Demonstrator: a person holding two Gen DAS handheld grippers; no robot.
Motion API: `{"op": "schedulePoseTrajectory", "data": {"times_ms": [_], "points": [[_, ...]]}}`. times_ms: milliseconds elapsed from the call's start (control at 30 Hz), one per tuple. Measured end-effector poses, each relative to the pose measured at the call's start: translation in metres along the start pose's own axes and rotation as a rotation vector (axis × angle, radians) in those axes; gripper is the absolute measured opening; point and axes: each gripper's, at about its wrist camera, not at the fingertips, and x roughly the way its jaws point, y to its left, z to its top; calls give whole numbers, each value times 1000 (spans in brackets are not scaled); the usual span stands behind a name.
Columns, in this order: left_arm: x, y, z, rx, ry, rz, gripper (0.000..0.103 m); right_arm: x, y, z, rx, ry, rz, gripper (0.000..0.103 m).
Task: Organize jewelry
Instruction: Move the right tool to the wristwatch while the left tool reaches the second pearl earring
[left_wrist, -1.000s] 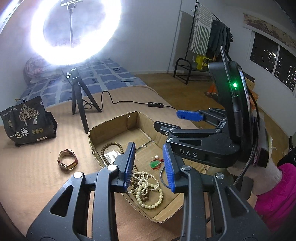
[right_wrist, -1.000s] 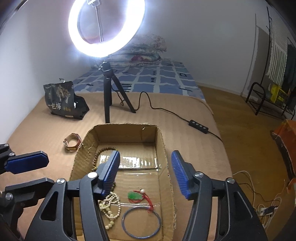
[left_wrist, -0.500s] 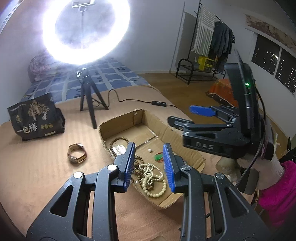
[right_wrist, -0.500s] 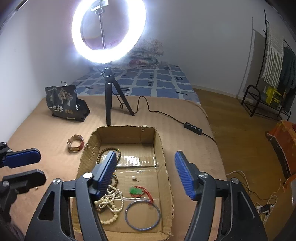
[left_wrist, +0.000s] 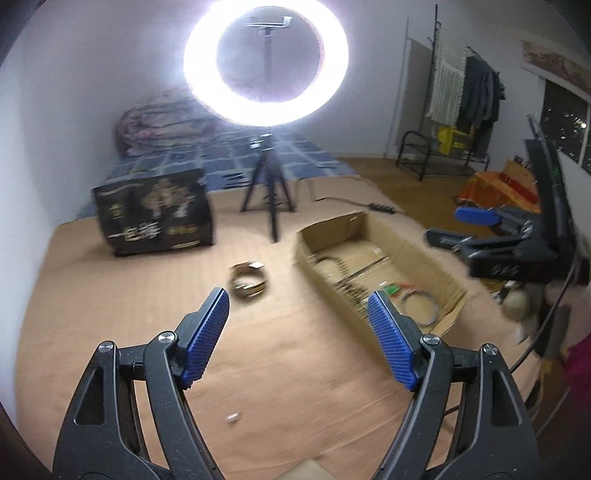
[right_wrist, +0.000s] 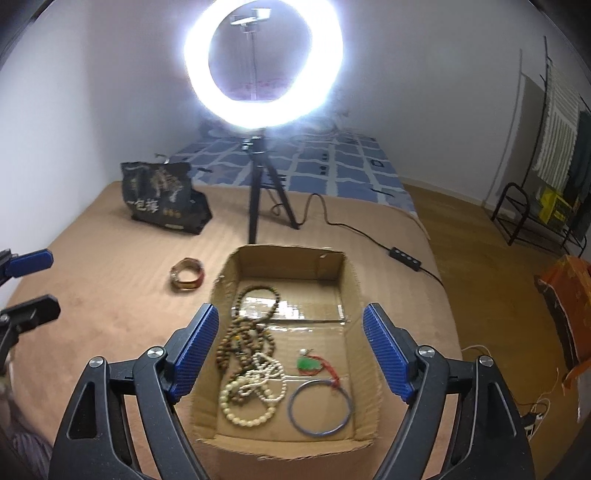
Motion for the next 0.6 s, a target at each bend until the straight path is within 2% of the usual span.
{"op": "schedulePoseTrajectory", "data": {"times_ms": [233,433,600], "points": [[-17,50,-41,20,86,45,80,-3,25,0,-4,-17,51,81],[-22,64,-75,41,134,35,79,4,45,3,29,-10,133,81],[-13,67,-94,39,178,-4,62,18,68,6,18,10,184,81]]}}
